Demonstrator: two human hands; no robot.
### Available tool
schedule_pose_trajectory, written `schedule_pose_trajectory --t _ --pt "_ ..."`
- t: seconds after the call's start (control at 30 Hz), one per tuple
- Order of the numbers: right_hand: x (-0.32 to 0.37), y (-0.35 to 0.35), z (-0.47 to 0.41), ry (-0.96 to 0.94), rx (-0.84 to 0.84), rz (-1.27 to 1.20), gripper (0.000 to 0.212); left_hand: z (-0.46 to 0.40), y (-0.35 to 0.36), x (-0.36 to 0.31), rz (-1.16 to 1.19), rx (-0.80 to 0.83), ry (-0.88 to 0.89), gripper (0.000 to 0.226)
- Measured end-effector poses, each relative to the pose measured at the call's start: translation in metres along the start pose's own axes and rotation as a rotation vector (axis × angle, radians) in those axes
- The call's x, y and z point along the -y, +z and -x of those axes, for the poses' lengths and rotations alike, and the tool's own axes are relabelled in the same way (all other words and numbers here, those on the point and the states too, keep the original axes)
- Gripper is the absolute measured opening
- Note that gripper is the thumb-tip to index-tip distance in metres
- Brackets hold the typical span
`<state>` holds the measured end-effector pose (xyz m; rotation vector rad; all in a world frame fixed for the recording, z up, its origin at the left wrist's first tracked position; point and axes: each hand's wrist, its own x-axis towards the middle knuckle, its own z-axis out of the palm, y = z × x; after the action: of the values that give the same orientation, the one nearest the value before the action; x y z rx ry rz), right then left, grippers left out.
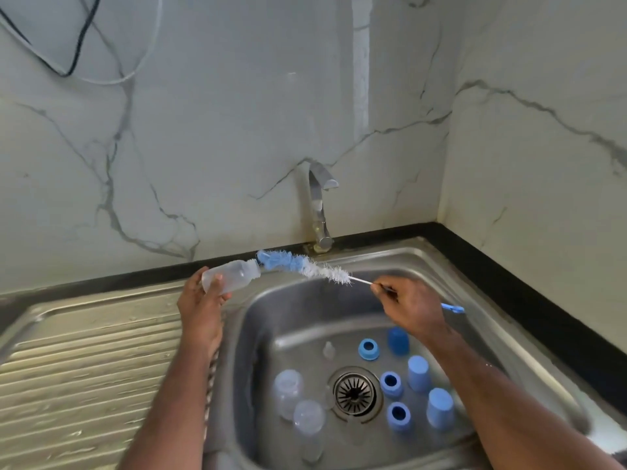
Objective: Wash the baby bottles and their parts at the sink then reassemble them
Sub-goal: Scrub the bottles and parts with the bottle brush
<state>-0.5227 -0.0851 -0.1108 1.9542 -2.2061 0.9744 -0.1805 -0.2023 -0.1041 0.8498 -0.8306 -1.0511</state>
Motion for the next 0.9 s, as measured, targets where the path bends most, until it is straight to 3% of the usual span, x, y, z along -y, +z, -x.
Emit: schedule_pose_trajectory --t 0.17,0.27,0.37,0.43,0.6,0.7,0.8,0.9 --pt "-0.002 0.002 0.001 -0.034 0.068 0.009 0.021 0.003 -0.002 -0.004 -0.065 0.04 -0.007 0.033" --pt "0.001 0.002 0.001 -0.05 0.139 -0.023 0.018 0.008 -0.001 -0.009 -0.091 0.159 -0.028 0.033" --pt "0.005 0.006 0.0 -0.095 0.195 -0.063 0.016 0.026 0.011 -0.009 -0.036 0.347 -0.085 0.052" --pt "0.007 0.01 0.001 -0.121 0.215 -0.123 0.011 0.035 0.02 -0.005 0.011 0.391 -0.103 0.047" --pt "0.013 0.008 0.002 -0.079 0.189 -0.239 0.014 0.038 0.029 -0.006 -0.003 0.162 -0.214 0.032" --pt "0.017 0.005 0.0 -0.099 -0.014 -0.039 0.031 0.034 0.031 -0.007 0.033 0.135 -0.211 0.031" --pt "0.012 -0.004 -0.003 0.014 -0.185 0.283 0.053 0.032 0.029 -0.009 0.02 0.081 -0.211 0.017" --pt "0.009 -0.01 -0.002 -0.088 -0.185 0.208 0.05 0.033 0.029 -0.012 -0.011 -0.004 -0.199 0.018"
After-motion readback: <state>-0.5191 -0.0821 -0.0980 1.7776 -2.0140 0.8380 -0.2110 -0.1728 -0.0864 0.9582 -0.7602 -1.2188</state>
